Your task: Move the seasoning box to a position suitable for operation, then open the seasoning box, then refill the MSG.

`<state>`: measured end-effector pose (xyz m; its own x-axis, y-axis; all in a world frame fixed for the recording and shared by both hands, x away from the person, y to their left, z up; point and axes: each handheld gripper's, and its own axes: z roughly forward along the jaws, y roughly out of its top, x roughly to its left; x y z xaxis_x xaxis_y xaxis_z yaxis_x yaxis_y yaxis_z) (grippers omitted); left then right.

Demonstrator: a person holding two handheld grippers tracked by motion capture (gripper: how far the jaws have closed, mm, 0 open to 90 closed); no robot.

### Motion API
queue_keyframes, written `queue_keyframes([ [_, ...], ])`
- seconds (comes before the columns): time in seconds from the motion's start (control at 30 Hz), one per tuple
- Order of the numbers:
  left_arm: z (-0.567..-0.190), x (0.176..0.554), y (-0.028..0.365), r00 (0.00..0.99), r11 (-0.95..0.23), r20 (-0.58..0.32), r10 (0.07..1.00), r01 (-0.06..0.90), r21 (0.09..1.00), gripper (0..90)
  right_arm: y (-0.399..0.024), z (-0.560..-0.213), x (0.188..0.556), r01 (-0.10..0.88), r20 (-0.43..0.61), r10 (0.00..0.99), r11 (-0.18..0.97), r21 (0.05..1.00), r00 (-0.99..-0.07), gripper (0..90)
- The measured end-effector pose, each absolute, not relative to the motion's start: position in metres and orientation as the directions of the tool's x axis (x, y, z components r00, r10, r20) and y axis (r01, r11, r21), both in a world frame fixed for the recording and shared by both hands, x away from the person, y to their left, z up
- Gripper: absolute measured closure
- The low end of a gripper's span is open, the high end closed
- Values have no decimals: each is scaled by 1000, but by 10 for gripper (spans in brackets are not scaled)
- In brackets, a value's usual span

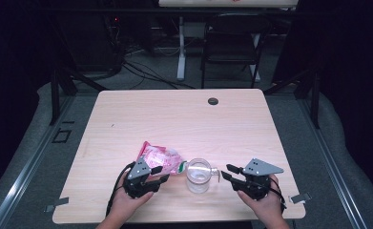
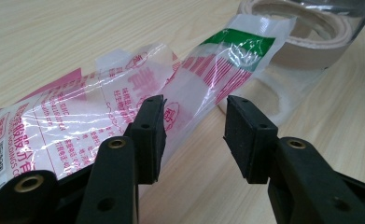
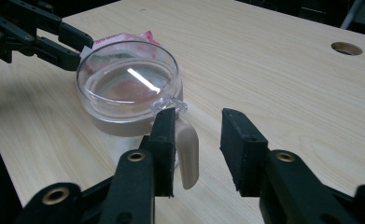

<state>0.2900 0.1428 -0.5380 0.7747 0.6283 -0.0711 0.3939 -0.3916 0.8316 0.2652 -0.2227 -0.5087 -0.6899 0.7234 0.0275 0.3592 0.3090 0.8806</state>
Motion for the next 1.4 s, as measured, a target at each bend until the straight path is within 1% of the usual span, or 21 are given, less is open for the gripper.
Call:
queue_keyframes([
  [0.13,-533,290,144,769,-356,-100,631,402,844,558,-220,-505,265,356,28,726,303,884,-687,696],
  [0.2,-527,291,145,765,-333,-119,633,408,850,555,-217,-501,266,351,19,727,308,884,-686,726],
  [0.4,-521,293,146,761,-298,-175,625,439,847,560,-210,-496,266,342,11,721,315,885,-693,770],
  [0.53,-517,296,143,762,-318,-153,630,432,844,560,-207,-490,267,332,11,717,309,891,-697,797],
  [0.6,-515,299,142,767,-306,-179,616,443,843,554,-206,-488,268,330,6,717,314,890,-697,812],
  [0.67,-514,300,141,769,-308,-177,614,441,843,550,-205,-487,269,331,6,719,313,890,-695,830],
  [0.73,-510,300,136,770,-326,-148,621,426,844,548,-203,-487,270,334,5,721,315,889,-693,841],
  [0.83,-506,299,130,768,-324,-140,625,419,848,551,-202,-486,272,336,11,719,311,889,-695,862],
  [0.87,-505,299,129,770,-327,-136,624,415,849,560,-201,-486,272,338,18,718,306,890,-696,867],
  [0.93,-503,300,126,786,-319,-150,600,407,856,623,-200,-485,272,338,26,711,302,891,-702,877],
  [0.97,-501,300,125,789,-322,-146,597,403,857,637,-199,-485,272,338,26,710,303,891,-704,883],
  [1.1,-499,299,119,789,-353,-110,605,389,851,762,-196,-486,271,339,25,704,311,888,-710,900],
  [1.2,-498,299,114,795,-367,-109,597,392,844,825,-195,-489,273,345,25,704,316,884,-709,900],
  [1.27,-499,299,110,799,-384,-99,593,388,838,855,-195,-492,275,354,27,706,321,878,-707,900],
  [1.4,-502,298,103,812,-400,-104,574,389,830,889,-195,-497,278,372,39,712,319,872,-701,900],
])
